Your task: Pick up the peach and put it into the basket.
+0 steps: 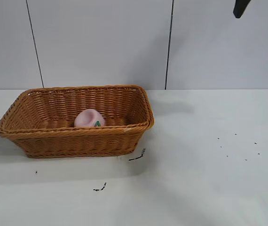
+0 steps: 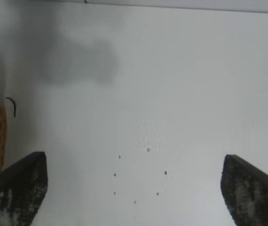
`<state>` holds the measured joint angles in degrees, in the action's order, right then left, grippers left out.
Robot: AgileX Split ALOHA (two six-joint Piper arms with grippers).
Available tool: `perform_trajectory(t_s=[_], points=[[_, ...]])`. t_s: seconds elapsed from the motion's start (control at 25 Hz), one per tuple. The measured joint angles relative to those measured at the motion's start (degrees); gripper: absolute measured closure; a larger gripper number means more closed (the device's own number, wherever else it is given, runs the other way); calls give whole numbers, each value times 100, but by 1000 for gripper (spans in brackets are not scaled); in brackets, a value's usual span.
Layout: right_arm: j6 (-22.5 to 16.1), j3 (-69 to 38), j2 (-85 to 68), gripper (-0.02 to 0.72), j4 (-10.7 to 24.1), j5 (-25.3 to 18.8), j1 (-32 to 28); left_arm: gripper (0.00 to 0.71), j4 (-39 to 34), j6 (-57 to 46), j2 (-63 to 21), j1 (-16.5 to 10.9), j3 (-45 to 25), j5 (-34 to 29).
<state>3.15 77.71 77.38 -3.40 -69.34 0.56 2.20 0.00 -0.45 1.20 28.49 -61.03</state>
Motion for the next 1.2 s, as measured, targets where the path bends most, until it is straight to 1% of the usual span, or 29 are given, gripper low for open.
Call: perform_trajectory(t_s=[0.2, 0.24, 0.4, 0.56, 0.64, 0.72, 1.0, 1.2], points=[[0, -2073, -1945, 8, -13, 8, 0, 17, 0, 0, 0, 0, 0, 0], [0, -2496, -2383, 8, -17, 66, 0, 17, 0, 0, 0, 0, 0, 0], [-20, -3852, -4054, 8, -70, 531, 0, 17, 0, 0, 0, 0, 0, 0], [-25, -4696, -5543, 8, -98, 676, 0, 17, 0, 0, 0, 0, 0, 0], [-25, -4840, -6096, 8, -125, 914, 0, 17, 0, 0, 0, 0, 0, 0], [-25, -4863, -6545, 8, -144, 1061, 0, 17, 0, 0, 0, 0, 0, 0], [-25, -4930, -7595, 8, -149, 1052, 0, 17, 0, 0, 0, 0, 0, 0], [-25, -4930, -7761, 8, -149, 1051, 0, 17, 0, 0, 0, 0, 0, 0]])
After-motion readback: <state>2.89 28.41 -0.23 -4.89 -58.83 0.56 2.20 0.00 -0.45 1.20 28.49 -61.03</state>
